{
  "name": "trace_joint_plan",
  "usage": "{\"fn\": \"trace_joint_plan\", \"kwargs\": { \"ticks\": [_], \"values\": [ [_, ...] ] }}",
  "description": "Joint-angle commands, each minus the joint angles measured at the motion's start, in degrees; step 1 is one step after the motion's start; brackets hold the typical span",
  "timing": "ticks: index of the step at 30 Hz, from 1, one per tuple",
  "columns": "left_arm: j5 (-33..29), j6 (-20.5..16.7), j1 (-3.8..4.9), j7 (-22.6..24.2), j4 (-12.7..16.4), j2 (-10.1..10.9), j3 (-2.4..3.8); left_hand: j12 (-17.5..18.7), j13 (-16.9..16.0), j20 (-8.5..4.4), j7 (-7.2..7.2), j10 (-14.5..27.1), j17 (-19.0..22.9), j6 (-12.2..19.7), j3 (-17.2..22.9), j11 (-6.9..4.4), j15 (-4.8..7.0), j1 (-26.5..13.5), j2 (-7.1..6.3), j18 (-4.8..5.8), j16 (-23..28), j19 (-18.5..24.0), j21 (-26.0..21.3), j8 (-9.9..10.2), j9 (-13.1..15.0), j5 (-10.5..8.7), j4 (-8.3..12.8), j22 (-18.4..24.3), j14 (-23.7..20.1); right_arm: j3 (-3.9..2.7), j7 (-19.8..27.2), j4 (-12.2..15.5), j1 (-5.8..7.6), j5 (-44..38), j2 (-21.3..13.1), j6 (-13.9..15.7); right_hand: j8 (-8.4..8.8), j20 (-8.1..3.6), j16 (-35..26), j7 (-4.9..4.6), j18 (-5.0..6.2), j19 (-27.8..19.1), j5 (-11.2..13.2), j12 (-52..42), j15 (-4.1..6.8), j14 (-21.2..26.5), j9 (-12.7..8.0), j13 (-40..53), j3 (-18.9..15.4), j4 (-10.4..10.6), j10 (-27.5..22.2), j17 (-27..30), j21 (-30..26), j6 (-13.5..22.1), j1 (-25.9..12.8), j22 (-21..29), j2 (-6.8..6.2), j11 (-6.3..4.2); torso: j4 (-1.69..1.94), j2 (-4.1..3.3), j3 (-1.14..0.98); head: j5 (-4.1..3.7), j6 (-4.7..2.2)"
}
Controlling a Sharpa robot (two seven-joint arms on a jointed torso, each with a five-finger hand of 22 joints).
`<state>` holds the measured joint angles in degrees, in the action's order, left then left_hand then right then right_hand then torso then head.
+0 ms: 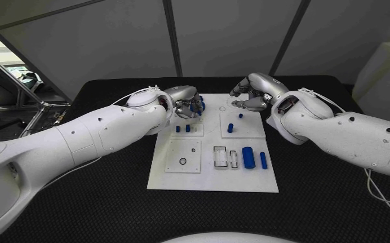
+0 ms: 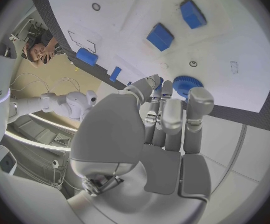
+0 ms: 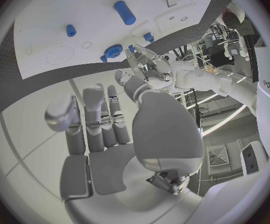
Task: Assemble the parts on the task board
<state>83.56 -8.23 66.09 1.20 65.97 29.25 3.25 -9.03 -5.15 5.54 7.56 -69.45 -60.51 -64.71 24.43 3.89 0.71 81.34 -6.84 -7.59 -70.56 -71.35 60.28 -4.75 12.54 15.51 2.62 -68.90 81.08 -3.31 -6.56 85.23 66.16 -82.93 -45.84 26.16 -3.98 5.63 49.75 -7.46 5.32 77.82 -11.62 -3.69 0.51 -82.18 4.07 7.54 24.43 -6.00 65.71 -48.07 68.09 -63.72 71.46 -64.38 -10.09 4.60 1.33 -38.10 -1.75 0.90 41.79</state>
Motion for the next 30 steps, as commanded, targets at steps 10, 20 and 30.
{"fn": "trace_joint_plan", "kwargs": {
  "ticks": [10, 20, 30],
  "values": [
    [-2.03, 1.15, 0.13, -1.12, 2.40, 3.98, 0.97, 0.37, 0.10, 0.05, 0.04, -0.31, 0.28, -0.38, -0.14, -0.02, -0.10, -0.53, 0.10, 0.44, 0.12, -0.18, 0.18, -0.23, 0.02, 0.17, 0.36, -0.06, 0.37, -0.03, 0.40, -0.06, 0.12, 0.63, -0.26, 0.00, 0.27, 0.00, -0.26, -0.40, 0.62, -0.34, -0.26, -0.09, -0.06, 0.28, -0.05, -0.06, -0.22, 0.17, 0.30, 0.06, -0.19, -0.15, -0.28, 0.07, 0.15, 0.05, 0.03, -0.03, -0.08, 0.27, 0.14],
    [-2.61, 3.05, 0.11, -1.69, 1.12, 5.32, 1.00, 0.50, 0.14, 0.06, 0.04, -0.24, 0.50, -0.33, -0.16, 0.00, -0.11, -0.66, 0.02, 0.39, 0.25, -0.02, 0.00, -0.14, -0.02, 0.06, 0.40, 0.04, 0.33, -0.03, 0.42, -0.14, 0.12, 0.65, -0.21, -0.06, 0.27, 0.00, -0.26, -0.40, 0.62, -0.34, -0.26, -0.09, -0.06, 0.28, -0.05, -0.06, -0.22, 0.17, 0.30, 0.06, -0.19, -0.15, -0.28, 0.07, 0.15, 0.05, -0.20, -0.12, 0.01, 0.63, 0.14],
    [-3.22, 4.60, -0.20, -1.40, -0.22, 4.82, 0.95, 0.69, 0.19, 0.07, 0.06, -0.13, 0.70, -0.26, -0.15, 0.04, -0.14, -0.87, 0.02, 0.37, 0.37, 0.09, -0.10, -0.01, -0.07, 0.01, 0.36, 0.07, 0.28, -0.03, 0.46, -0.19, 0.11, 0.65, -0.14, -0.08, 0.26, 0.01, -0.35, -0.38, 0.65, -0.40, -0.25, -0.11, -0.05, 0.25, -0.04, -0.19, -0.32, 0.30, 0.34, 0.15, -0.35, -0.19, -0.37, 0.22, 0.19, 0.03, -0.14, -0.12, -0.05, 0.66, 0.36]
  ]
}}
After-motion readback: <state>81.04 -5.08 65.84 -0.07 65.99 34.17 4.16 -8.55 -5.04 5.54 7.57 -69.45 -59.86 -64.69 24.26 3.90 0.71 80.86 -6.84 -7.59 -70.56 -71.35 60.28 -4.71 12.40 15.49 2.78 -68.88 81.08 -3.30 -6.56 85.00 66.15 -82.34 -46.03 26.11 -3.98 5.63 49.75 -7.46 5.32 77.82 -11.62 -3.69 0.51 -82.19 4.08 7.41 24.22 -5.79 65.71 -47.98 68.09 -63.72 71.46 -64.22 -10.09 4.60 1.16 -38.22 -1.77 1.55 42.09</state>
